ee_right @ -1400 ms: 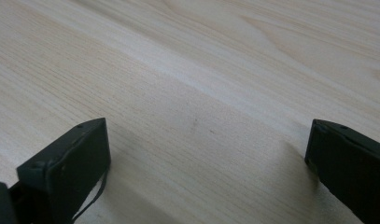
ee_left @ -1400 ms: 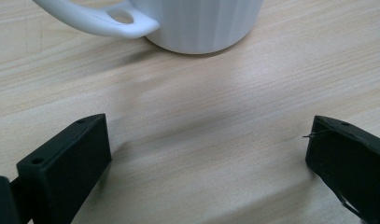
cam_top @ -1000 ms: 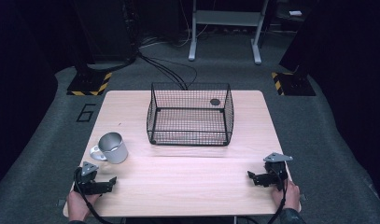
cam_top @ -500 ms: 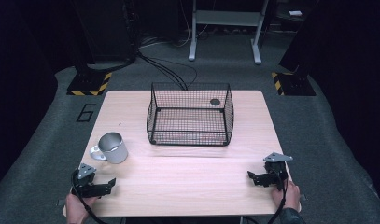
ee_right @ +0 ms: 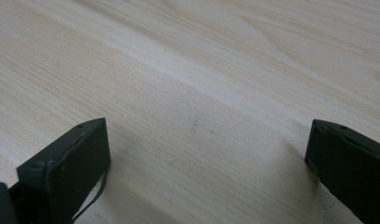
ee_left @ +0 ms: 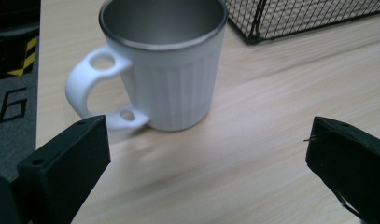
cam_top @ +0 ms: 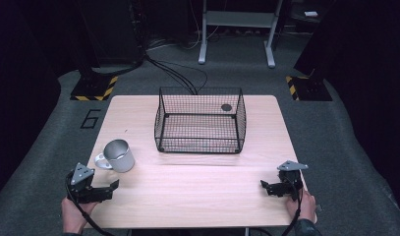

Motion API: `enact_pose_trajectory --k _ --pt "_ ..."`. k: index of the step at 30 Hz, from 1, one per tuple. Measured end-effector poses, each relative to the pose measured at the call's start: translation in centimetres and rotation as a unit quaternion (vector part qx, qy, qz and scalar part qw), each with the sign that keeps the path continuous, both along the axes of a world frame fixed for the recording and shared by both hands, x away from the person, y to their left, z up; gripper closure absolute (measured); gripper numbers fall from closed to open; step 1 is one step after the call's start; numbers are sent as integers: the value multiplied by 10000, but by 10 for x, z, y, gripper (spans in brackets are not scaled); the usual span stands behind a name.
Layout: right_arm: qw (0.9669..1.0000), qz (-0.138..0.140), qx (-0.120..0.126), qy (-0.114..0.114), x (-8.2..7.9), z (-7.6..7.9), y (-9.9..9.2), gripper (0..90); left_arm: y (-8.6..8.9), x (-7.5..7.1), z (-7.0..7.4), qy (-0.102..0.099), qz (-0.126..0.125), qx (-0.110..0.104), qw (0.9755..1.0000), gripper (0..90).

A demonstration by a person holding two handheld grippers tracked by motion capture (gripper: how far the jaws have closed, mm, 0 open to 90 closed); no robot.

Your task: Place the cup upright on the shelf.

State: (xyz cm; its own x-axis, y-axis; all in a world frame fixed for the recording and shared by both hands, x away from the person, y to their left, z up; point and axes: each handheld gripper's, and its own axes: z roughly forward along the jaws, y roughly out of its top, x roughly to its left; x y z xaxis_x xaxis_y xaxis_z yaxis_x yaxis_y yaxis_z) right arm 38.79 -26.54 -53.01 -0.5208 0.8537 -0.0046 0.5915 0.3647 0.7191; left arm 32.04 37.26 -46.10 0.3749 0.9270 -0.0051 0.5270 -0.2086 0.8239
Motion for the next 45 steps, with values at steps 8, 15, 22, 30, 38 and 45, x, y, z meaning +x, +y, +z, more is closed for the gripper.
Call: enact_pose_trajectory --k 8,15,22,30,38,45 --pt "10000 0 1 -2 0 0 0 0 1 9 24 -255 -71 -23 9996 0" --pt "10000 1 0 -2 0 0 0 0 2 22 37 -328 -164 -33 9993 0" --pt "10000 9 -1 -2 0 0 0 0 5 39 39 -328 -246 9 9992 0" --pt "10000 13 0 0 0 0 0 0 7 60 38 -296 -330 -14 9990 0" --pt "10000 16 0 -2 0 0 0 0 7 78 32 -129 -374 -16 9992 0" --pt "10000 16 4 2 0 0 0 0 6 89 24 1 -360 -65 9993 0"
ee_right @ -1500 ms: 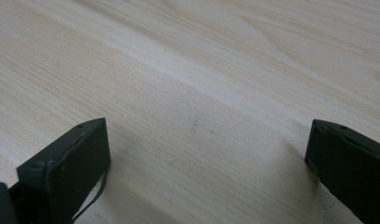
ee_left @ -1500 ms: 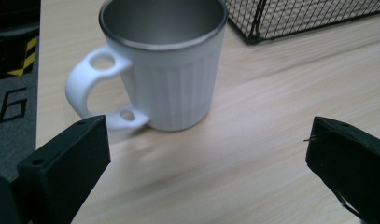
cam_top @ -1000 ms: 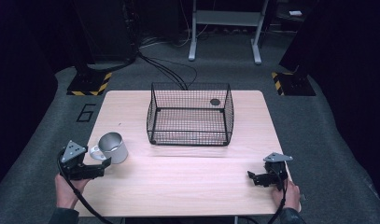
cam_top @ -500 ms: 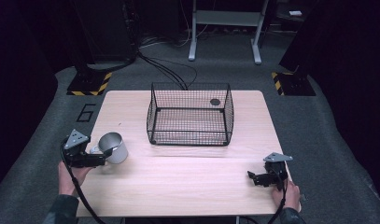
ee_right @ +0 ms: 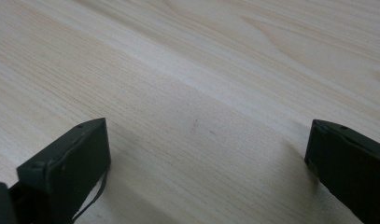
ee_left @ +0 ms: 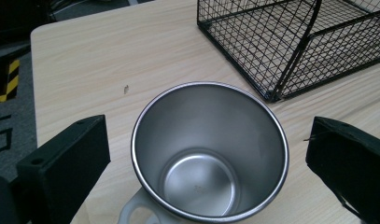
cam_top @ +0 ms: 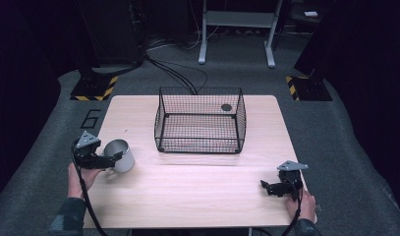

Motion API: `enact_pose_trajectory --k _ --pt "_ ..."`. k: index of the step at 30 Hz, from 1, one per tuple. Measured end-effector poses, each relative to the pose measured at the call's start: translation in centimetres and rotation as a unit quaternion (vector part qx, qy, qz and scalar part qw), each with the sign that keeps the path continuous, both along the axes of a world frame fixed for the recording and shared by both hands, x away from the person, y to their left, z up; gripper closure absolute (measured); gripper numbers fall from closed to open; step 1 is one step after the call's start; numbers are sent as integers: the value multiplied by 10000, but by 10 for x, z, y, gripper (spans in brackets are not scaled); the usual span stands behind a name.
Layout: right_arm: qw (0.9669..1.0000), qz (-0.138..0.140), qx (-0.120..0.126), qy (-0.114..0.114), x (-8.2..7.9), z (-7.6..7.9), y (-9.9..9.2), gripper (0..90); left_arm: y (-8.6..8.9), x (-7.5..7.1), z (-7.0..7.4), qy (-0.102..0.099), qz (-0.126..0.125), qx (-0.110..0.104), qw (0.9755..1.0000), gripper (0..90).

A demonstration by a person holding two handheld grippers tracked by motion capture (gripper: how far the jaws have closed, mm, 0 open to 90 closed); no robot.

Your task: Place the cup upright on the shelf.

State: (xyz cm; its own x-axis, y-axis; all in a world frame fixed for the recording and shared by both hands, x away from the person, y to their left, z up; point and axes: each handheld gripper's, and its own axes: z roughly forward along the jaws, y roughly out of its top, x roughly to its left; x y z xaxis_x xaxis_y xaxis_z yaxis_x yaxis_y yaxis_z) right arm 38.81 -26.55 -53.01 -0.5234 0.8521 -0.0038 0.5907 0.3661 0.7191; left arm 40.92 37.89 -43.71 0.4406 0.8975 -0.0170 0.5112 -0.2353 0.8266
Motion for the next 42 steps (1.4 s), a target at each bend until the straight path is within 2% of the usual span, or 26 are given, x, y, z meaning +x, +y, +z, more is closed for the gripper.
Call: enact_pose_trajectory --k 4,8,9,20,22,23,28,29,38,42 --pt "10000 3 -3 -3 0 0 0 0 -2 4 -4 17 15 0 10000 0" --pt "10000 3 -3 -1 0 0 0 0 -3 7 -6 154 -21 7 9999 0" --pt "10000 5 -3 -2 0 0 0 0 -4 8 -8 117 3 1 9999 0" --pt "10000 0 4 5 0 0 0 0 -8 14 -15 318 4 97 9994 0" --pt "10000 5 1 2 0 0 0 0 -9 15 -17 260 39 87 9996 0" --pt "10000 4 1 2 0 0 0 0 -9 16 -16 322 17 114 9994 0" --pt "10000 5 1 1 0 0 0 0 -11 17 -18 303 4 154 9994 40" --pt "10000 4 1 0 0 0 0 0 -12 18 -18 356 -2 220 9991 49" --pt "10000 4 1 0 0 0 0 0 -14 20 -20 408 39 217 9989 52" --pt "10000 4 0 -1 0 0 0 0 -15 20 -21 367 100 188 9991 55"
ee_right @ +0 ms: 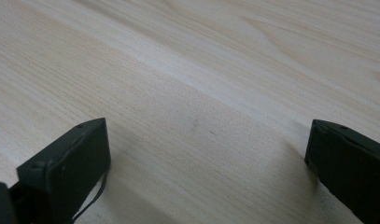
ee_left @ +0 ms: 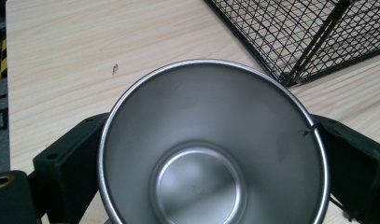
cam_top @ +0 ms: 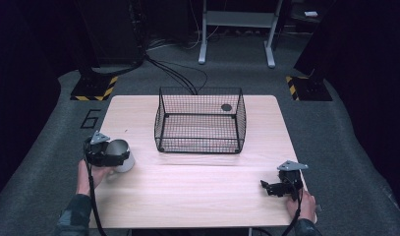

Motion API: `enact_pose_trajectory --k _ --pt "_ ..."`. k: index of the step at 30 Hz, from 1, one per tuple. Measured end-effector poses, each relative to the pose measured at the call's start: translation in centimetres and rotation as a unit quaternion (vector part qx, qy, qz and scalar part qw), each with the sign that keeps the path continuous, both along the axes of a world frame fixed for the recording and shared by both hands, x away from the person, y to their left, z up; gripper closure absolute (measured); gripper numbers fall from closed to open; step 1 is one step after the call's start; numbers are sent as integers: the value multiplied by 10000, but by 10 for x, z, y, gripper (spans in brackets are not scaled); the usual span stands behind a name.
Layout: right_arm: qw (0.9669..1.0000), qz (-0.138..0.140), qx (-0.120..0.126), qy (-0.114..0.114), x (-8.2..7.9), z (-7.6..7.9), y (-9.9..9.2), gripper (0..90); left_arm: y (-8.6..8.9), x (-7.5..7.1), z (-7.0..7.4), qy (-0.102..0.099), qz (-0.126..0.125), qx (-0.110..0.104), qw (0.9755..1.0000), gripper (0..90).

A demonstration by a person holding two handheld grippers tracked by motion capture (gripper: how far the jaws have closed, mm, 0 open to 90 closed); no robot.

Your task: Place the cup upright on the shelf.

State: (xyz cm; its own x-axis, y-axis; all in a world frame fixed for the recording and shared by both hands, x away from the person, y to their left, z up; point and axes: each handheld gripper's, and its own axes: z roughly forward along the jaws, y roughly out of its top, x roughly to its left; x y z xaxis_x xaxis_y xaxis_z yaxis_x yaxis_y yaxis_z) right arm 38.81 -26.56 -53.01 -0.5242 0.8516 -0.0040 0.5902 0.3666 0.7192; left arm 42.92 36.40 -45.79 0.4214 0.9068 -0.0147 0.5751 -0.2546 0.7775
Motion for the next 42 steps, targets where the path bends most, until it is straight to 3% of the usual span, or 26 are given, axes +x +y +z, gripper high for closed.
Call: enact_pose_trajectory --k 12,19,21,36,42 --pt "10000 0 0 0 0 0 0 0 3 1 1 33 -177 5 9998 62" --pt "10000 0 0 0 0 0 0 0 2 0 2 -99 -211 10 9997 63" --pt "10000 0 0 1 0 0 0 0 2 -1 4 -58 -244 23 9997 62" --pt "10000 0 0 2 0 0 0 0 1 -14 13 -114 -405 44 9991 62" --pt "10000 0 1 2 0 0 0 0 -1 -19 16 -173 -453 -83 9988 62"
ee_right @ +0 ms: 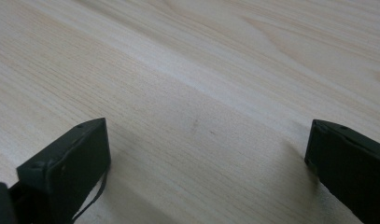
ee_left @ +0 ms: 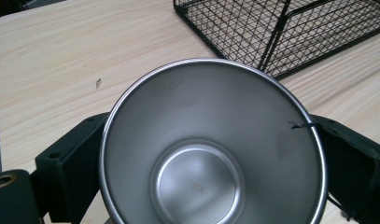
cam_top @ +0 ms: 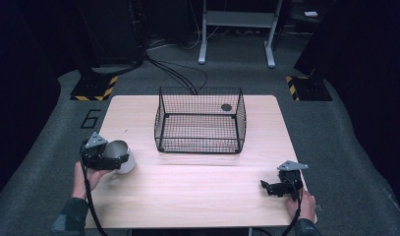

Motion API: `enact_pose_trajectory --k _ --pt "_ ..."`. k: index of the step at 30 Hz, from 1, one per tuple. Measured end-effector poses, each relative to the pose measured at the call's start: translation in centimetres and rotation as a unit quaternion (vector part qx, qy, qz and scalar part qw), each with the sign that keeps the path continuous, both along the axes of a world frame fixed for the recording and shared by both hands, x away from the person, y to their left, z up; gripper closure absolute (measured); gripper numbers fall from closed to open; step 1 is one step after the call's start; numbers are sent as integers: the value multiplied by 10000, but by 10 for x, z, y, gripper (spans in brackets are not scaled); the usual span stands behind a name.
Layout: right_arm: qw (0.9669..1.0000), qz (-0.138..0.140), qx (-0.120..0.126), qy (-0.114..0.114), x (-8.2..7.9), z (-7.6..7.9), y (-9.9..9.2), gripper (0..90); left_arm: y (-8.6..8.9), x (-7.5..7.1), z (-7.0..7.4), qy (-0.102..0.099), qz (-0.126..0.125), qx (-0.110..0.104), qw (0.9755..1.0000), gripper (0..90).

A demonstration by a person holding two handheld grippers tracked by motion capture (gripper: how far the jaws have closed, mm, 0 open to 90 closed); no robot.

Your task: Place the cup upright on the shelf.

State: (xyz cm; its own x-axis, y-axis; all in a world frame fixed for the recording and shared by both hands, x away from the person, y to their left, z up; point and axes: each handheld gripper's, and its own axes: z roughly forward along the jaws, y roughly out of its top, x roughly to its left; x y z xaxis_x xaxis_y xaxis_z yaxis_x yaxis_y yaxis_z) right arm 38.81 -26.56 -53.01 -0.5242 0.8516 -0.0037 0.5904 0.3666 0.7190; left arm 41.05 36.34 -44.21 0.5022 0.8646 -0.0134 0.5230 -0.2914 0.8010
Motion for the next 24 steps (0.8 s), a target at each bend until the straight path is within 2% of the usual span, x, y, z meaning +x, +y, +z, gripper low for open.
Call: enact_pose_trajectory --k 7,11,19,20,24 --pt "10000 0 2 2 0 0 0 0 -7 -6 8 -35 -187 5 9998 62" --pt "10000 0 1 1 0 0 0 0 -12 -9 13 -128 -235 5 9996 62" --pt "10000 2 0 1 0 0 0 0 -18 -11 19 -97 -441 -63 9990 62" --pt "10000 -1 3 2 0 0 0 0 -19 -11 18 -156 -427 -78 9989 62" --pt "10000 1 0 0 0 0 0 0 -23 -12 22 -110 -532 -39 9985 62"
